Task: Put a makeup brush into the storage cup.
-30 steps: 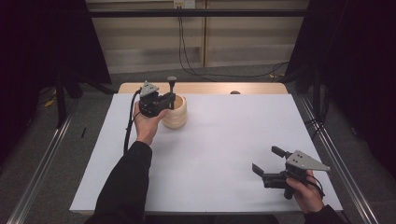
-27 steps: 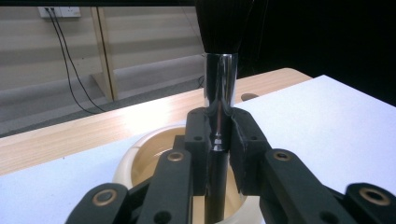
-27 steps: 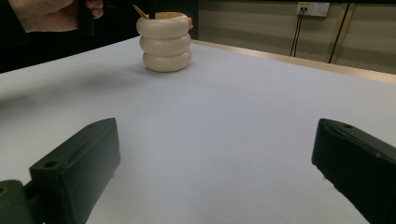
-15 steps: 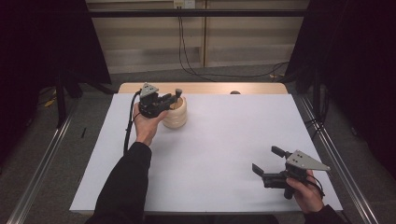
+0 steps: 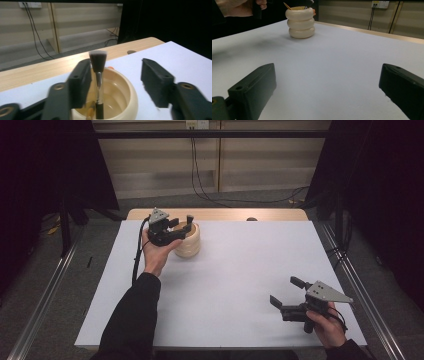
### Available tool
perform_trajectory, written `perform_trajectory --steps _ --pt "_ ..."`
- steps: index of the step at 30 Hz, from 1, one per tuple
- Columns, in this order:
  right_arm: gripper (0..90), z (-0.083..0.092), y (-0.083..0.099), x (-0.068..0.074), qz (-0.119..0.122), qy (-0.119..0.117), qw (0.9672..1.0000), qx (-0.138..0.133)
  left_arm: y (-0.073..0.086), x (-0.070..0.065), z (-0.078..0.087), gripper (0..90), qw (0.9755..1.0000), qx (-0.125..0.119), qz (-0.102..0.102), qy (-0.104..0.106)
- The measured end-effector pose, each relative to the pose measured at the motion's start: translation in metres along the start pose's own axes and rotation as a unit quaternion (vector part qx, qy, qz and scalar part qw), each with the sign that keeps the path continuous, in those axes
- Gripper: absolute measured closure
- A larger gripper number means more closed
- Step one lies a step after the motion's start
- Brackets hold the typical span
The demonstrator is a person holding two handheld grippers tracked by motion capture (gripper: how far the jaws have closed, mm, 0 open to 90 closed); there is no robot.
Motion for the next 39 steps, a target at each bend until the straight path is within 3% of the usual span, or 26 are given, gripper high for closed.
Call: perform_trajectory --steps 7,11,13,16,18,20,24,27,30,39 --pt "0.6 -0.001 0.001 -0.003 -0.003 0.003 1.0 -0.001 -0.007 -0.01 0.002 12.9 0.9997 -0.016 -0.016 0.007" --pt "0.6 -0.001 0.001 -0.003 -0.004 0.004 1.0 -0.002 -0.009 -0.011 0.005 5.5 0.9995 -0.027 -0.007 0.016" --pt "0.6 0.0 0.001 -0.003 -0.005 0.003 1.0 -0.003 -0.009 -0.012 0.007 3.2 0.999 -0.028 -0.021 0.027" --pt "0.6 0.0 0.001 -0.003 -0.005 0.004 1.0 -0.003 -0.01 -0.016 0.01 4.7 0.9988 -0.029 -0.017 0.037" --pt "0.6 0.0 0.001 -0.002 -0.005 0.008 1.0 -0.003 -0.009 -0.018 0.013 1.8 0.9983 -0.029 -0.024 0.044" --pt "0.6 0.0 0.001 -0.002 -0.004 0.005 1.0 -0.002 -0.007 -0.019 0.015 1.7 0.9987 -0.022 -0.02 0.041" --pt "0.6 0.001 0.001 -0.003 -0.003 0.007 1.0 -0.002 -0.004 -0.023 0.02 1.2 0.999 -0.025 -0.035 0.009" --pt "0.6 0.001 0.001 -0.002 -0.003 0.008 1.0 -0.004 -0.003 -0.027 0.026 1.2 0.9983 -0.027 -0.051 0.007" --pt "0.6 0.002 0.0 -0.002 -0.005 0.009 0.9999 -0.003 -0.003 -0.03 0.031 1.2 0.9988 -0.035 -0.026 0.022" --pt "0.5 0.003 -0.002 -0.001 -0.001 0.008 0.9999 -0.007 0.015 -0.041 0.048 1.4 0.9991 -0.023 -0.025 0.025"
Point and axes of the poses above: each handheld gripper's, and its own axes: z roughly backward along the jaws, y roughly out of its underside, x roughly to its left, the point moved 3 cm from there along -z, roughly forward along the jaws, and after that the axes turned 15 degrees about y, right-handed, at the moved point
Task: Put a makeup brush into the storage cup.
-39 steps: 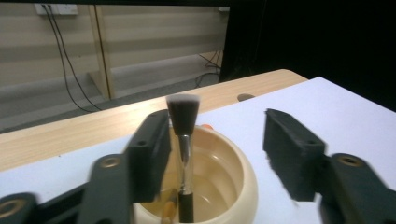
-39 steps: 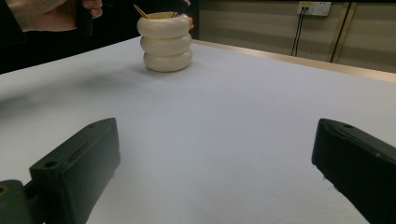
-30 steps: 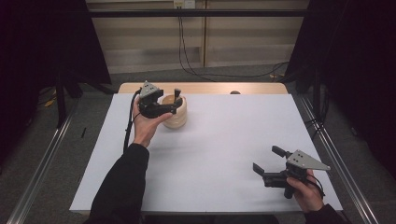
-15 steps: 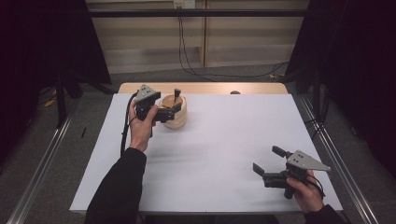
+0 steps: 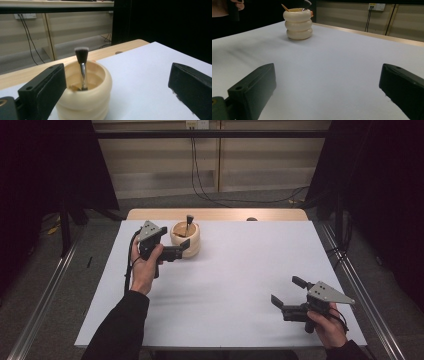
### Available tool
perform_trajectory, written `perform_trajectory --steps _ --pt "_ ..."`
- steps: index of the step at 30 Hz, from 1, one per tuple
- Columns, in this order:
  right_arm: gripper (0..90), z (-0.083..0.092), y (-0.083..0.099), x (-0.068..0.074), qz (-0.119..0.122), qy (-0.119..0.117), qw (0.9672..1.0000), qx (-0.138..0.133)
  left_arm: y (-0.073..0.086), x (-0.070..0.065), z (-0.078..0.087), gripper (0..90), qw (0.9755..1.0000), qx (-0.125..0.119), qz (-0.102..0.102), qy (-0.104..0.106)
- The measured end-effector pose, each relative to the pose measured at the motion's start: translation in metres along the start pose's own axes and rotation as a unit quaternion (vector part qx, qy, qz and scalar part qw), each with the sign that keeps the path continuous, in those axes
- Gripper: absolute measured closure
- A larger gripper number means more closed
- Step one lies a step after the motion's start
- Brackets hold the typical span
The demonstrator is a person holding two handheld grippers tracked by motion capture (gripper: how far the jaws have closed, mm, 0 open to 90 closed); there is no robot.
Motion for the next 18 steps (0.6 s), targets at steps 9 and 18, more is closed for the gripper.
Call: perform_trajectory --steps 9,18 --pt "0.5 0.001 0.0 -0.001 0.003 0.005 1.0 -0.003 0.01 -0.016 0.012 1.6 0.9996 0.018 -0.017 0.01" --pt "0.5 0.003 -0.001 -0.002 0.004 0.008 1.0 -0.002 0.019 -0.033 0.03 1.6 0.9999 0.0 -0.002 0.014"
Point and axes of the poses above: each handheld gripper's, and its own axes: z roughly backward along the jaws, y roughly out of its underside, x roughly to its left, the point moved 3 cm from there along -z, roughly forward along the jaws, and after that the axes turned 15 degrees about y, right-handed, at the moved point
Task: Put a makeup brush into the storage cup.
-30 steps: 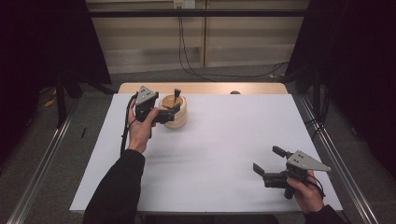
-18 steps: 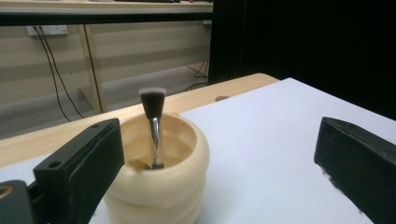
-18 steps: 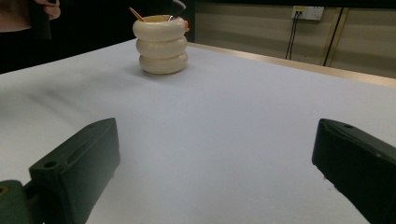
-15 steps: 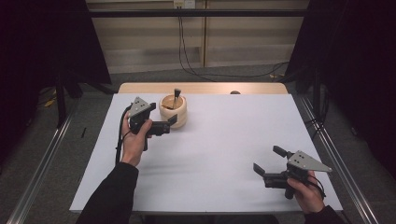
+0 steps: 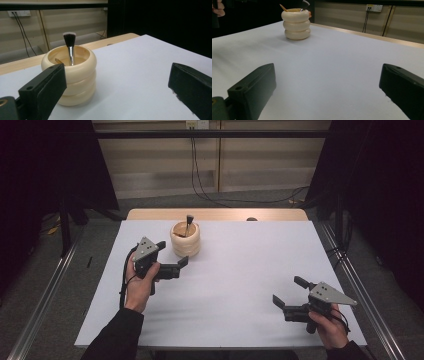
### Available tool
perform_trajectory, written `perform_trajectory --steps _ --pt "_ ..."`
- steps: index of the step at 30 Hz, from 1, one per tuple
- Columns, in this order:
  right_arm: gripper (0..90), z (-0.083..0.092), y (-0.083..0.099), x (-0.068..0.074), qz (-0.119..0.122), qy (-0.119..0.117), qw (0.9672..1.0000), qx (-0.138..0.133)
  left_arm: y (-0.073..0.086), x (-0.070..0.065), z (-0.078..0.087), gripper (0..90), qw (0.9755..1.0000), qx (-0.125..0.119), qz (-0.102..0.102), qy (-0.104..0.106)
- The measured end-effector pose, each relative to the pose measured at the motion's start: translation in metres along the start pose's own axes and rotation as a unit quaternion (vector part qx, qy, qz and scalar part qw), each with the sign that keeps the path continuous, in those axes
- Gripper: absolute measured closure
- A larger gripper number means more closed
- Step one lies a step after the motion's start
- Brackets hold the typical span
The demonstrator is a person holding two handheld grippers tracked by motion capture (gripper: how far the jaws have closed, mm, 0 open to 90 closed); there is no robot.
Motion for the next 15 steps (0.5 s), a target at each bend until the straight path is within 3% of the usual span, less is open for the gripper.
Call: perform_trajectory --steps 3,12,15 --pt "0.5 0.001 -0.001 -0.001 -0.002 0.003 1.0 -0.002 0.002 -0.005 0.006 1.1 0.9999 -0.005 0.0 -0.013" --pt "0.4 0.006 -0.001 -0.005 -0.007 0.009 0.9999 -0.005 0.019 -0.018 0.025 1.6 1.0 -0.002 0.006 -0.007" --pt "0.5 0.005 0.0 -0.006 -0.006 0.011 0.9999 -0.004 0.024 -0.021 0.03 1.4 0.9997 0.002 -0.002 -0.023"
Point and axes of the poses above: each handheld gripper's, and its own axes: z roughly backward along the jaws, y roughly out of its underside, x roughly to its left, the point moved 3 cm from there along -z, roughly forward along the jaws, and after that the axes turned 15 degrees about y, right-handed, at the moved point
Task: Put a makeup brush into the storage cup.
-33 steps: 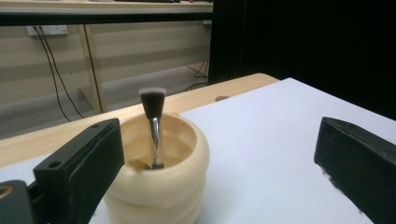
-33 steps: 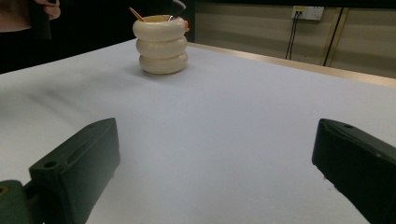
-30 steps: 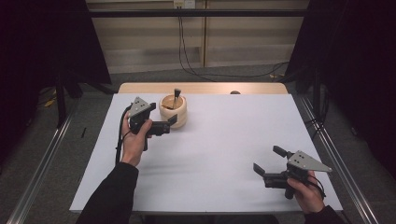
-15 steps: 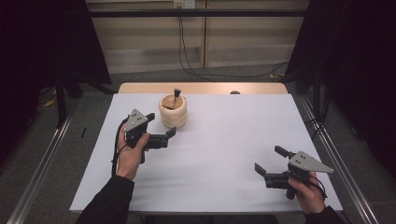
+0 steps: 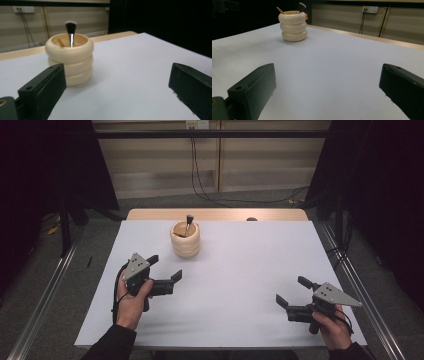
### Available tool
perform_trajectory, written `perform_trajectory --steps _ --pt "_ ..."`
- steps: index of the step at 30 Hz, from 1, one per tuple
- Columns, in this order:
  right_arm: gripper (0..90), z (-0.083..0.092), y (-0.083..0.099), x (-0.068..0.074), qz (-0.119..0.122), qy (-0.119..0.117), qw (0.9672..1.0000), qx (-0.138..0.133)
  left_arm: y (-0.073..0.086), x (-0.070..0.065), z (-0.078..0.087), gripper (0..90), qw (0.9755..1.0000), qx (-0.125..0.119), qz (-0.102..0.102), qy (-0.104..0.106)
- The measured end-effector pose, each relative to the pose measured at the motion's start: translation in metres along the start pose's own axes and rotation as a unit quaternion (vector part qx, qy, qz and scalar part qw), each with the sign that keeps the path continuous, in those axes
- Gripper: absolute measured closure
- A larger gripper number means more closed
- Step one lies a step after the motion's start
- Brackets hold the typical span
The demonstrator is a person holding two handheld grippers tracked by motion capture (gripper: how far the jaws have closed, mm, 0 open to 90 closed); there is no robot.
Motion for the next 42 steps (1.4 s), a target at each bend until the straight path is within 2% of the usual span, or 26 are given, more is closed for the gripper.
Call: perform_trajectory --steps 2,4,14,16,20,26,32,35,36,38,42 --pt "0.5 0.001 0.0 0.0 -0.001 0.001 1.0 -0.001 0.002 0.0 0.004 0.9 1.0 0.0 -0.001 0.009" --pt "0.5 0.001 0.0 0.0 0.001 0.0 1.0 0.0 0.003 -0.001 0.008 1.0 1.0 -0.002 0.002 -0.003" --pt "0.5 0.001 0.001 0.0 0.002 0.001 1.0 0.001 0.027 -0.013 0.026 2.3 1.0 0.009 0.002 0.0" --pt "0.5 0.002 0.001 0.0 0.002 0.001 1.0 0.0 0.031 -0.015 0.029 2.3 0.9999 0.013 0.008 -0.004" --pt "0.5 0.002 0.001 -0.001 0.001 0.006 1.0 -0.001 0.031 -0.021 0.036 1.8 0.9999 0.01 0.005 0.0" --pt "0.5 0.003 0.001 -0.002 0.002 0.004 1.0 -0.002 0.037 -0.026 0.05 1.8 0.9998 0.011 0.007 -0.012" --pt "0.5 0.005 0.0 -0.001 0.002 0.005 1.0 -0.005 0.041 -0.025 0.061 1.4 0.9998 -0.008 0.012 -0.012" --pt "0.5 0.007 0.0 -0.002 0.002 0.004 1.0 -0.006 0.041 -0.025 0.063 2.1 0.9995 -0.017 0.024 -0.012" --pt "0.5 0.007 -0.001 -0.001 -0.002 0.007 0.9999 -0.01 0.041 -0.027 0.064 2.1 0.9994 -0.019 0.023 -0.016" --pt "0.2 0.008 -0.001 -0.001 0.002 0.005 0.9999 -0.009 0.041 -0.028 0.064 1.7 0.9997 -0.016 0.018 -0.006" --pt "0.2 0.007 -0.001 0.0 0.002 0.005 0.9999 -0.009 0.042 -0.029 0.061 1.5 0.9998 -0.008 0.015 -0.008"
Point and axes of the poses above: each handheld gripper's, and its own axes: z roughly backward along the jaws, y roughly out of its underside, x roughly to its left, the point moved 3 cm from there along -z, roughly forward along the jaws, and after that the axes turned 15 degrees about y, right-handed, at the moved point
